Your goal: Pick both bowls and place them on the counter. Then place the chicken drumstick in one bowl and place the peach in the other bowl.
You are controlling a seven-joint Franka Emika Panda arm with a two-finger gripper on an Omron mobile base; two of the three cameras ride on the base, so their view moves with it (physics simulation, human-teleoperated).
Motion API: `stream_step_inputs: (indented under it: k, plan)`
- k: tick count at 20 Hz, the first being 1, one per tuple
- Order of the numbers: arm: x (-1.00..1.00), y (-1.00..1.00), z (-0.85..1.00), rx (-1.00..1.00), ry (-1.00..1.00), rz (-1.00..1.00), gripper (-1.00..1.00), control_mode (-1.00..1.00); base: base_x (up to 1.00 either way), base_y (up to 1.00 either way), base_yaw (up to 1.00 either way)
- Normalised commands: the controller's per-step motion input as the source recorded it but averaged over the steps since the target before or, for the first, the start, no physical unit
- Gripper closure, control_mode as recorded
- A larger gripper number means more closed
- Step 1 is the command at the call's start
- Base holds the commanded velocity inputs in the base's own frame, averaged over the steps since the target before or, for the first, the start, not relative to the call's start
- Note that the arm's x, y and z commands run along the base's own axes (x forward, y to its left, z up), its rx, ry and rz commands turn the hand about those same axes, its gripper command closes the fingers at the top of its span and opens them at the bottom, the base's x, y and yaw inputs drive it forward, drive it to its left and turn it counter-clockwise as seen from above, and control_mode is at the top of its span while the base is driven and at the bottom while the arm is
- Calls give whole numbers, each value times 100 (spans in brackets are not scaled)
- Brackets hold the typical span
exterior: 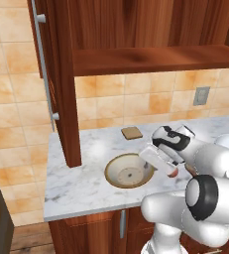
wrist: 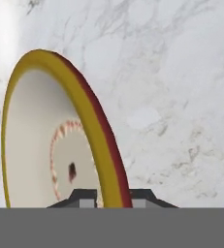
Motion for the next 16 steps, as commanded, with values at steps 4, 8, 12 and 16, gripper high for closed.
stream_step_inputs:
  k: [4, 8, 12, 16]
  plan:
    - [-5, 0, 10, 0, 0, 0, -100, -100, 0, 0, 0]
    - [-26, 0, 18, 0, 0, 0, -100, -100, 0, 0, 0]
    - [-36, 0, 25, 0, 0, 0, -100, -100, 0, 0, 0]
    - [-31, 0, 35, -1, -2, 0, -100, -100, 0, 0, 0]
